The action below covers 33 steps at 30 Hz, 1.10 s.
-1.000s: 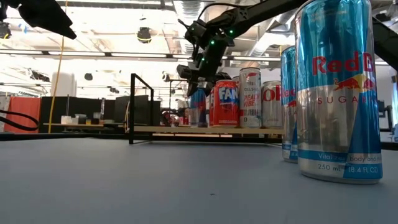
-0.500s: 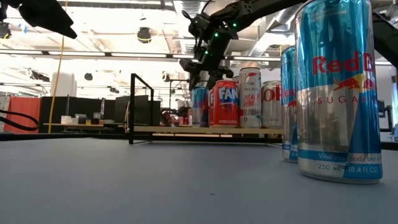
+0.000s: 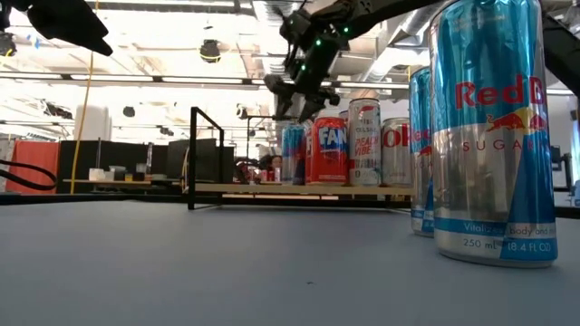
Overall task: Place canned beverage on shelf
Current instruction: Put the top blue soda can on the shelf aligned with the other blue soda can
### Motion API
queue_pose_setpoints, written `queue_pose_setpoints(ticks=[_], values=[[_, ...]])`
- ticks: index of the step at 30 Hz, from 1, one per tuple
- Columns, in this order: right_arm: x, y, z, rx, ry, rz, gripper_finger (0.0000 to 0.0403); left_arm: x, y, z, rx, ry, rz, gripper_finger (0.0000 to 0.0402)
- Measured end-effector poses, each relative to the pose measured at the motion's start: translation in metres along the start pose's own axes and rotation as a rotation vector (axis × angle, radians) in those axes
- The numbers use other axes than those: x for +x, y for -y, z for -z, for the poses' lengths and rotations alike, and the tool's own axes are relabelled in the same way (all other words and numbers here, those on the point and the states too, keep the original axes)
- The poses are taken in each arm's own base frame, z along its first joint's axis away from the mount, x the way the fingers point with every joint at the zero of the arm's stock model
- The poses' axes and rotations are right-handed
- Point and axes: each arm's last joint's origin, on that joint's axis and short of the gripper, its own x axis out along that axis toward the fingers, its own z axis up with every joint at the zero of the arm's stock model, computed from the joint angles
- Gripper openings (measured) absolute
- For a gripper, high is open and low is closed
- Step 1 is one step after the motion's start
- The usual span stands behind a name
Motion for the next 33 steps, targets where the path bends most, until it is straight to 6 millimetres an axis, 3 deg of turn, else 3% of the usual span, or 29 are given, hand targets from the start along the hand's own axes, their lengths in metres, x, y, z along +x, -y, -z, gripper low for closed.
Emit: queue_pose_setpoints(ticks=[2,5,7,10,13,16,18,22,24,28,33], values=[[-0.009,-0.002,-0.009,-0.006,0.053,-0.020,0.0272,0.000,0.000,0.000,0.000,0.000,0.000,0.0311],[-0.038,0.001,-0.024,-0.060,0.094,-0.038,0.0272,0.000,0.000,0.000,-0.001,-0.001,0.000,0.0311],[-0.070,0.007,-0.032,-0.144,0.087,-0.069,0.0272,0.000,0.000,0.000,-0.001,-0.005,0.003,0.0311],[-0.135,0.021,-0.036,-0.237,0.016,-0.139,0.0272,0.000,0.001,0.001,0.000,-0.028,0.018,0.0311],[-0.196,0.035,-0.025,-0.201,-0.103,-0.236,0.0272,0.000,0.001,0.001,0.000,-0.045,0.029,0.0311],[-0.243,0.040,0.001,-0.167,-0.271,-0.258,0.0272,0.000,0.001,0.001,-0.006,-0.045,0.030,0.0311],[-0.270,0.036,0.020,-0.170,-0.349,-0.270,0.0272,0.000,0.001,0.001,-0.009,-0.044,0.032,0.0311],[-0.323,0.016,0.052,-0.186,-0.325,-0.458,0.0272,0.000,0.001,0.001,-0.003,-0.043,0.032,0.0311],[-0.343,0.015,0.067,-0.144,-0.341,-0.438,0.0272,0.000,0.001,0.001,-0.006,-0.043,0.034,0.0311],[-0.357,-0.002,0.094,-0.109,-0.316,-0.410,0.0272,0.000,0.004,0.000,-0.022,-0.044,0.061,0.0311],[-0.361,-0.035,0.137,-0.298,-0.446,-0.412,0.0271,0.000,0.005,-0.001,-0.017,-0.050,0.072,0.0311]])
